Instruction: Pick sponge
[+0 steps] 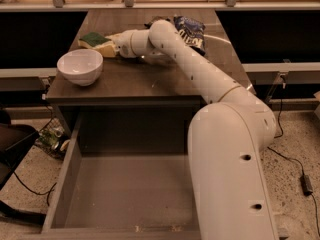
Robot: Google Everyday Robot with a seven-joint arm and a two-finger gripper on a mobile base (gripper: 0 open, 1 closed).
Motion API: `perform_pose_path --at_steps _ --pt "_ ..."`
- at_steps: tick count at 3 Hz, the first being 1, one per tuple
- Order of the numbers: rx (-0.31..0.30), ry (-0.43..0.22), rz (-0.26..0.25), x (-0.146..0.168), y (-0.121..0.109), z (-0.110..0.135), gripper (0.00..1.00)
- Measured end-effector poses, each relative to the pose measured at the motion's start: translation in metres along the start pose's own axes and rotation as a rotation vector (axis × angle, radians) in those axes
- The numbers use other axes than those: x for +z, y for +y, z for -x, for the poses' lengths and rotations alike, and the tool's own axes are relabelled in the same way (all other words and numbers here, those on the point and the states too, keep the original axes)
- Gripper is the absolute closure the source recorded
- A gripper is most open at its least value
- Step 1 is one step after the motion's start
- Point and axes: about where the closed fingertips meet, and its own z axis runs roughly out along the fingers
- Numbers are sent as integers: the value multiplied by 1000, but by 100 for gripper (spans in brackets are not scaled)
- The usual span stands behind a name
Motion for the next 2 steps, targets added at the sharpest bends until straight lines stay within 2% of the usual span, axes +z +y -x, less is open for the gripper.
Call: perform_pose_path --at_steps 1,2 --pt "-39 -37 52 -19 9 32 100" --pt "-121 -73 99 -52 21 92 100"
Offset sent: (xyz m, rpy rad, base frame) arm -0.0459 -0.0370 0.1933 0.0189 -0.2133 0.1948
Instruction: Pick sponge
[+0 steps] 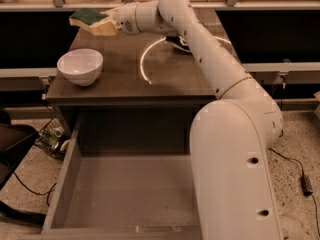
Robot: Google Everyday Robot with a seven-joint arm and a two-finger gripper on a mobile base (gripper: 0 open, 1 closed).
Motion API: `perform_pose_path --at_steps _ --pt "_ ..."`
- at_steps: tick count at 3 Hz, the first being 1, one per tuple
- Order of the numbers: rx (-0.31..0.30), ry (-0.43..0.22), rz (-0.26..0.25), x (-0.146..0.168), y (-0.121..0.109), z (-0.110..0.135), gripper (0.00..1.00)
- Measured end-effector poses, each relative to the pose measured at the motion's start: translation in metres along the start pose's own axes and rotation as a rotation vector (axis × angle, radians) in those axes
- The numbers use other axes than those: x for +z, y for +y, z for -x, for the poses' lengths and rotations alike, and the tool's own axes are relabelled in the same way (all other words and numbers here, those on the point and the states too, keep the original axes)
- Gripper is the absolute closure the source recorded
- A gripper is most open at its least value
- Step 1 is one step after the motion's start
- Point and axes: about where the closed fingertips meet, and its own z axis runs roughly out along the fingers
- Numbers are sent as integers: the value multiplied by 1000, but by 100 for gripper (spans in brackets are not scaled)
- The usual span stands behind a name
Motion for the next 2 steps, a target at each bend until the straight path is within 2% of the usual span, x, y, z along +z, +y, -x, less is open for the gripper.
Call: perform_pose_path --at_steps 1,2 --pt "-66 -29 27 -23 4 57 100" --pt "-125 -69 65 -49 14 95 100"
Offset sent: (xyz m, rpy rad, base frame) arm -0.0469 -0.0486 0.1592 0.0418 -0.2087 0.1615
